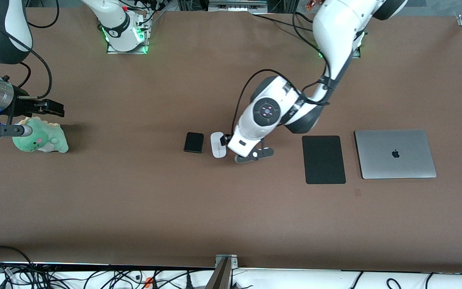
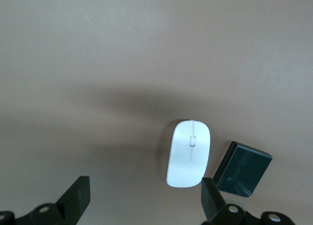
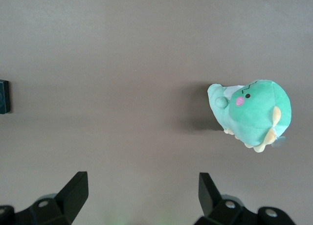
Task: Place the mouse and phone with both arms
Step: 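Lower the left gripper and grasp the white mouse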
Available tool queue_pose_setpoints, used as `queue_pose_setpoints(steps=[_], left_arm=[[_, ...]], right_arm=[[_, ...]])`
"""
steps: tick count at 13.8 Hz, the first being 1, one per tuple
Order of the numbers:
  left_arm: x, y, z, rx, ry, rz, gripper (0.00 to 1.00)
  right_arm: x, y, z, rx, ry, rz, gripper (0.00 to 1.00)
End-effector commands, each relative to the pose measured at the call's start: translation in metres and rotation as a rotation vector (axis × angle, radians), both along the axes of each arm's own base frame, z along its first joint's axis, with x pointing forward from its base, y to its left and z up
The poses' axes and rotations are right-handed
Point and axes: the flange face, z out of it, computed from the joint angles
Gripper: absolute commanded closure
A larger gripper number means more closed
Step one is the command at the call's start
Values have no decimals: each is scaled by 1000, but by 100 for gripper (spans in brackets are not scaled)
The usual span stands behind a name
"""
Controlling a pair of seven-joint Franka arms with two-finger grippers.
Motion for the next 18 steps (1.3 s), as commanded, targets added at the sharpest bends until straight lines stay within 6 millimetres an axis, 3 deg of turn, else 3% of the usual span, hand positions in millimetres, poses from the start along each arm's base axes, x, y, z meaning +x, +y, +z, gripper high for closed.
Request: queue_pose_setpoints(steps=[1, 4, 7, 18], left_arm=[[-20, -44, -26, 61, -72, 2, 0], [-33, -67, -68, 100, -76, -24, 0], [-38, -72, -88, 109, -75, -40, 0], [-49, -85, -106, 92, -102, -47, 0]], right_arm=[[-1, -2, 2, -8, 9, 1, 0], [-1, -4, 2, -8, 9, -2, 0], [-1, -3, 2, -6, 9, -3, 0], [-1, -1, 2, -5, 7, -3, 0]])
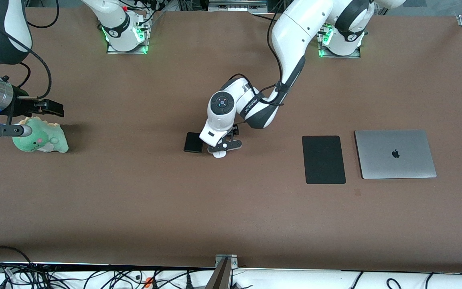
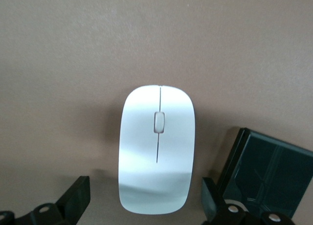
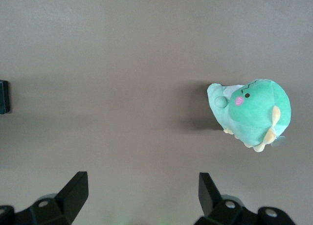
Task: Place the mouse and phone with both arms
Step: 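Lower the left gripper and grasp the white mouse, then carry the mouse onto the pad while the right gripper reaches the phone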
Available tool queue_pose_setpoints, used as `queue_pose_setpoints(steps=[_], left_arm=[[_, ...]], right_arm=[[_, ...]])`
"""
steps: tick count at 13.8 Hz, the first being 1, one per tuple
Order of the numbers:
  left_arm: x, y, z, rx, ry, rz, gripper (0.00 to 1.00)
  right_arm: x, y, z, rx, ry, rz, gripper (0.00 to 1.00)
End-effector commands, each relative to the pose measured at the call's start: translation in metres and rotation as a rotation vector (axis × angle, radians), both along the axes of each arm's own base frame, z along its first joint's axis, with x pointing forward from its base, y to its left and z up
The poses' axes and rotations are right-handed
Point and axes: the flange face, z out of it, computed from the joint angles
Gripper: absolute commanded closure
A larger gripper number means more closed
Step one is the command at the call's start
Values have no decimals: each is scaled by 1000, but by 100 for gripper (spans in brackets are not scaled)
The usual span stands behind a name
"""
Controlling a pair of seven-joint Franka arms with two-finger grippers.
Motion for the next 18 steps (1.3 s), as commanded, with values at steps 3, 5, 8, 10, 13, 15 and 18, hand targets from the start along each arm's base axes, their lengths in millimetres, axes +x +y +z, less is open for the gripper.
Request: queue_pose_setpoints(steps=[3, 5, 8, 10, 13, 15, 18], left_arm=[[1, -8, -15, -6, -51, -3, 0], [3, -6, -15, -7, -52, -7, 0], [7, 0, -17, 4, -55, -9, 35], [9, 1, -16, 3, -56, -6, 45], [12, 4, -12, 4, -60, -5, 50], [27, 16, 3, 19, -92, -14, 50], [61, 64, 17, 38, -90, 21, 46]], right_arm=[[-1, 0, 3, -5, 6, -1, 0], [-1, 0, 3, -5, 6, -1, 0], [-1, 2, 3, -3, 6, 2, 0], [-1, 0, 2, -4, 8, -1, 0], [-1, 0, 2, -2, 8, -1, 0], [-1, 1, 1, -2, 9, 0, 0], [-1, 1, 1, -2, 9, 0, 0]])
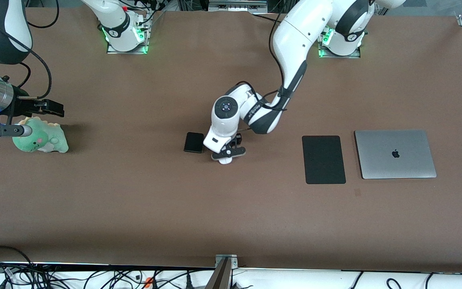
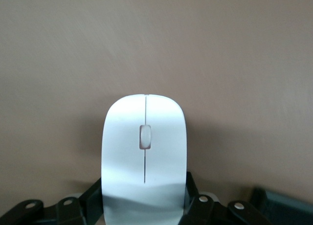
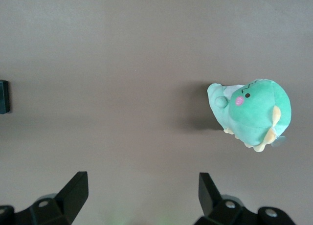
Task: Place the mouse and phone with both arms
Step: 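Carry the mouse onto the pad while the right gripper reaches the phone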
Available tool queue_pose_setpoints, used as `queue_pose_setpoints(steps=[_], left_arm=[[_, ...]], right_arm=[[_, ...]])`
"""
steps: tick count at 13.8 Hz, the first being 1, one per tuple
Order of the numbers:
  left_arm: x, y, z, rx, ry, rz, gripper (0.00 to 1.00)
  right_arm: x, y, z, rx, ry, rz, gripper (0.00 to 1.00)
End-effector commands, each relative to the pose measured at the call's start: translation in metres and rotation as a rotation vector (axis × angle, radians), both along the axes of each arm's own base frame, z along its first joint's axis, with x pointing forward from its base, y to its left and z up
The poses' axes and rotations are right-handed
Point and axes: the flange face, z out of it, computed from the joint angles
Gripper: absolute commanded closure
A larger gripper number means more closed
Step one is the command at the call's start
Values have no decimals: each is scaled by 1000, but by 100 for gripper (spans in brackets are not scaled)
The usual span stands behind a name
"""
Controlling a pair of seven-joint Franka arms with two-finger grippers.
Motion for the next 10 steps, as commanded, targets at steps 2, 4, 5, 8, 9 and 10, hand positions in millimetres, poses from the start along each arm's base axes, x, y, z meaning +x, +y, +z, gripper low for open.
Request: queue_pose_setpoints(steps=[2, 4, 5, 8, 9, 10], left_arm=[[39, 77, 34, 31, 7, 6, 47], [48, 126, 53, 43, 15, -34, 47], [46, 153, 65, 49, 15, -56, 47], [42, 227, 77, 46, -8, -98, 45], [41, 254, 74, 48, -10, -126, 45], [41, 280, 68, 52, -6, -154, 46]], right_arm=[[-1, 0, 1, -2, 9, -2, 0], [-1, 0, 1, -2, 9, 0, 0], [-1, 0, 1, -2, 9, 0, 0], [2, 12, -7, 9, 18, 8, 0], [3, 20, -9, 21, 17, -18, 0], [6, 33, -17, 30, 25, -43, 0]])
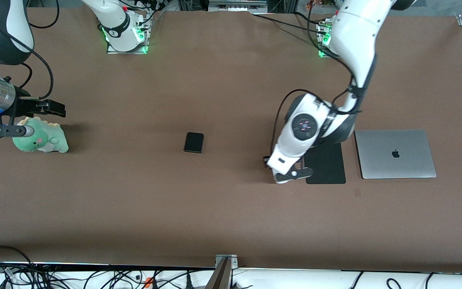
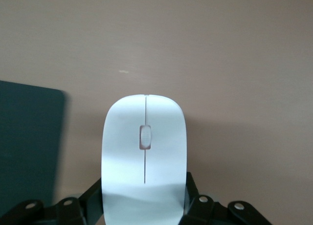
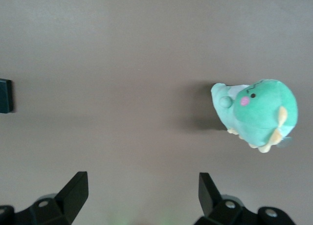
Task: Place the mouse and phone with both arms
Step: 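Carry the mouse onto the pad while the right gripper reaches the phone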
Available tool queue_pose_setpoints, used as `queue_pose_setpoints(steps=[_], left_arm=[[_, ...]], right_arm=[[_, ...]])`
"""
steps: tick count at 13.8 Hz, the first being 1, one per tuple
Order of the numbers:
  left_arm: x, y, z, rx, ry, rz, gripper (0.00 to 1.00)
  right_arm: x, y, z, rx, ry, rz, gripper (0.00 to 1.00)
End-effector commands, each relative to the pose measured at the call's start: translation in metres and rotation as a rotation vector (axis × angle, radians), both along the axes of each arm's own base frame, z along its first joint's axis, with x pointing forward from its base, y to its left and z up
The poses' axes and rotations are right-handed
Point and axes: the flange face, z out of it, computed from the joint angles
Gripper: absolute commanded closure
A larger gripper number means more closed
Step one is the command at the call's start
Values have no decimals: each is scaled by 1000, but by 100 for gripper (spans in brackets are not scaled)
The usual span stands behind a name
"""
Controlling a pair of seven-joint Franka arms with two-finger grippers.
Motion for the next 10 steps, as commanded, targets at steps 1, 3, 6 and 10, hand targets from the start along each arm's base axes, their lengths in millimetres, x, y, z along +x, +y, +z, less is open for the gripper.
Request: queue_pose_setpoints(steps=[1, 3, 6, 10], left_arm=[[-23, 73, -9, 15, 4, -83, 46], [-31, 109, -29, 25, 37, -128, 46], [-58, 148, -51, 30, 53, -161, 45], [-62, 158, -74, 32, 75, -164, 34]], right_arm=[[5, 33, -15, 18, 21, -53, 0], [14, 66, -37, 35, 23, -109, 0], [24, 140, -81, 13, -12, -185, 0], [32, 229, -151, 25, -96, -170, 0]])
